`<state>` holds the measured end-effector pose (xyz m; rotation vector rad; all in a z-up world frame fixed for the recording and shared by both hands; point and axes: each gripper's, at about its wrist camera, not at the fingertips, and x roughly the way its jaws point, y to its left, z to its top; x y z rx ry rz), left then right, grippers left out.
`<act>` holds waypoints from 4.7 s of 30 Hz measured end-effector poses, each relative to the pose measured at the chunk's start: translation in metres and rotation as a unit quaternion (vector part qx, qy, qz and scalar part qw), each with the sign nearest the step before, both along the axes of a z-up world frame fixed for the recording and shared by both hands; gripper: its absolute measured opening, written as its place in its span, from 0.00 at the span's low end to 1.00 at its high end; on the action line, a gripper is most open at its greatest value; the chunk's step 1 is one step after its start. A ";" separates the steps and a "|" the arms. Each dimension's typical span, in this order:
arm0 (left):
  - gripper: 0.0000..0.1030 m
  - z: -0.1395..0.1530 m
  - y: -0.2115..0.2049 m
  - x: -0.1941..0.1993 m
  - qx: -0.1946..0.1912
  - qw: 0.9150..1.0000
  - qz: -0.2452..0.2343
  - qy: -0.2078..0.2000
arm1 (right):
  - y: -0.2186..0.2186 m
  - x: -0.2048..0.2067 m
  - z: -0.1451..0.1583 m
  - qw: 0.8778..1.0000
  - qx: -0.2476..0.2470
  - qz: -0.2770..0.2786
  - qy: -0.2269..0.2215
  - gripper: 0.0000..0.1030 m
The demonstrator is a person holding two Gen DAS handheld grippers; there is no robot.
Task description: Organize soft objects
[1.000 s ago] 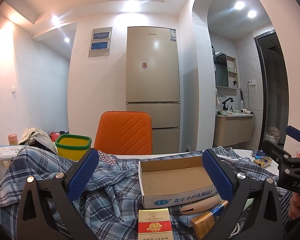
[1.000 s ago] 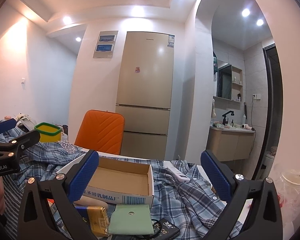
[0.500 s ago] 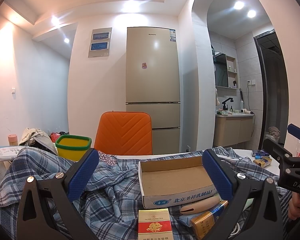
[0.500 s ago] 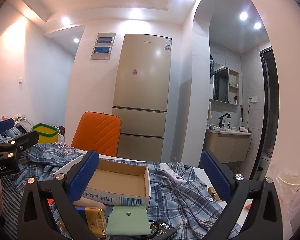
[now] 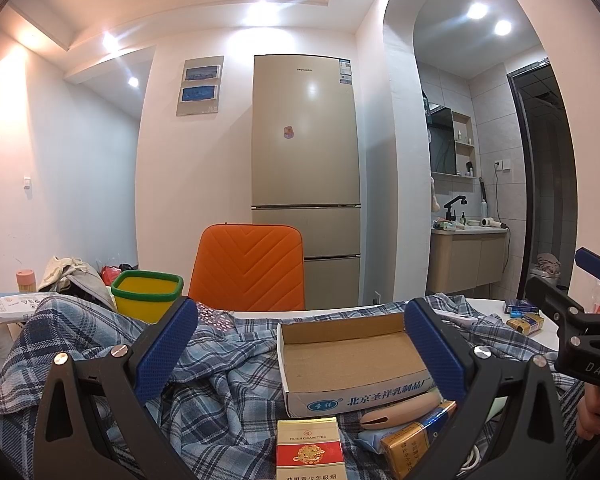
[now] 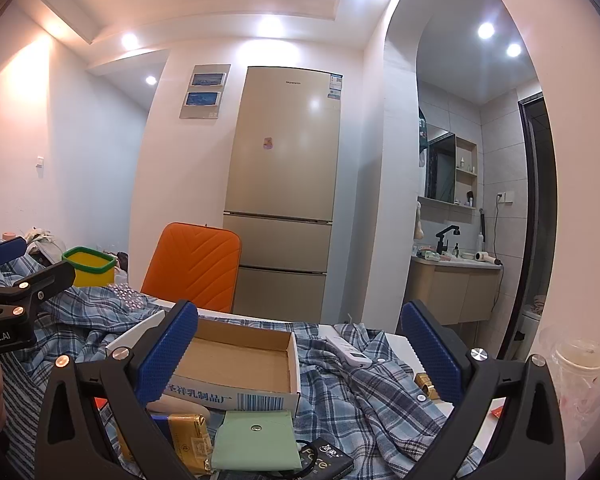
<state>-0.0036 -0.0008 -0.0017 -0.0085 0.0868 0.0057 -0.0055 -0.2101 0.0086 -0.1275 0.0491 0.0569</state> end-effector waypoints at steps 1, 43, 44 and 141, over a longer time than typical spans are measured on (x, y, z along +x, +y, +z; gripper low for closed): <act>1.00 0.000 0.000 0.000 0.000 1.000 0.000 0.000 | 0.000 0.000 0.000 1.000 0.000 0.000 0.000 1.00; 1.00 0.003 0.009 -0.004 -0.033 0.999 -0.039 -0.004 | -0.003 -0.002 0.002 1.000 0.001 -0.002 0.000 1.00; 1.00 0.003 0.009 -0.005 -0.033 0.999 -0.042 -0.004 | -0.004 -0.001 0.002 1.000 0.002 -0.002 -0.001 1.00; 0.54 -0.031 0.011 0.057 -0.015 0.959 -0.061 0.275 | -0.006 0.030 -0.004 0.990 0.013 -0.004 0.140 1.00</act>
